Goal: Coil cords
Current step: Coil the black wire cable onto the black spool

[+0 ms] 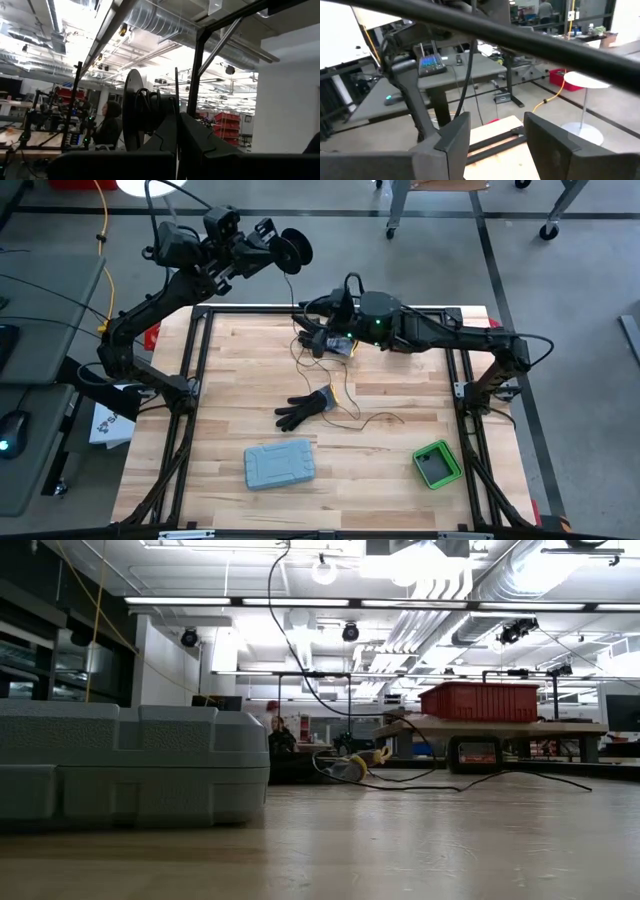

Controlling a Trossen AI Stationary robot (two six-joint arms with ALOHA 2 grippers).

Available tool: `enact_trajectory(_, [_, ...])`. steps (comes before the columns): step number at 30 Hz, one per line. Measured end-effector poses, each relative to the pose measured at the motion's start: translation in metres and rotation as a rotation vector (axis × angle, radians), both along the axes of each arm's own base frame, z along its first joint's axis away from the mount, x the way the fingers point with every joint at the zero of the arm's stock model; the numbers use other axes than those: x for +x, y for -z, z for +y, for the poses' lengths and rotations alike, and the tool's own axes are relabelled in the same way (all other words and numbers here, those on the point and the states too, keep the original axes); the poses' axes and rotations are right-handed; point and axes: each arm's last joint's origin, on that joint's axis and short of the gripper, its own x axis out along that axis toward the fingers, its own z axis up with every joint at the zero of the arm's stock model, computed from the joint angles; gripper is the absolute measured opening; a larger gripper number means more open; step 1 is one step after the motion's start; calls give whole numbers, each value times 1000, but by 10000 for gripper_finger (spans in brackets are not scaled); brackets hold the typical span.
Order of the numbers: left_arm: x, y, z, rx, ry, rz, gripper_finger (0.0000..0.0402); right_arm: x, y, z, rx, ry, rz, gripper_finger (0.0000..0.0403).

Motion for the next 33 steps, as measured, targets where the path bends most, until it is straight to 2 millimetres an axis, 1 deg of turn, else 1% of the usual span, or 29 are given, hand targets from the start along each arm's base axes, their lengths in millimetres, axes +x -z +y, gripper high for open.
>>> enact_trajectory(4, [0, 0, 0, 5, -4, -3, 0, 0, -2, 3, 8, -46, -19, 178])
enact_trajectory(6, [0, 0, 0, 4, -4, -2, 0, 0, -2, 3, -18, -43, -12, 178])
enact_trajectory(10, [0, 0, 0, 1, 1, 2, 0, -5, -5, 1, -110, 96, 24, 178])
enact_trajectory(12, [0, 0, 0, 3, 5, 5, 0, -11, -9, -3, -117, 157, 35, 178])
enact_trajectory(15, [0, 1, 0, 7, 5, 6, 0, -23, -17, -4, -120, 196, 43, 178])
enact_trajectory(17, [0, 1, 1, 10, 1, 6, 0, -31, -23, -5, -98, 183, 35, 177])
enact_trajectory(20, [-1, 1, 2, 9, -6, 5, 0, -37, -30, -5, -20, 49, -22, 173])
enact_trajectory(23, [-1, 0, 2, 18, -16, -2, 0, -37, -32, -3, 20, -34, -50, 167])
enact_trajectory(26, [-1, 0, 3, 19, -20, -5, 0, -28, -24, 0, 25, -48, -28, 163])
enact_trajectory(29, [-1, 0, 3, 17, -22, -6, 0, -17, -14, 0, 28, -47, -6, 161])
enact_trajectory(33, [-1, 1, 3, 10, -25, -3, 0, -8, -5, -1, 34, -46, 18, 161])
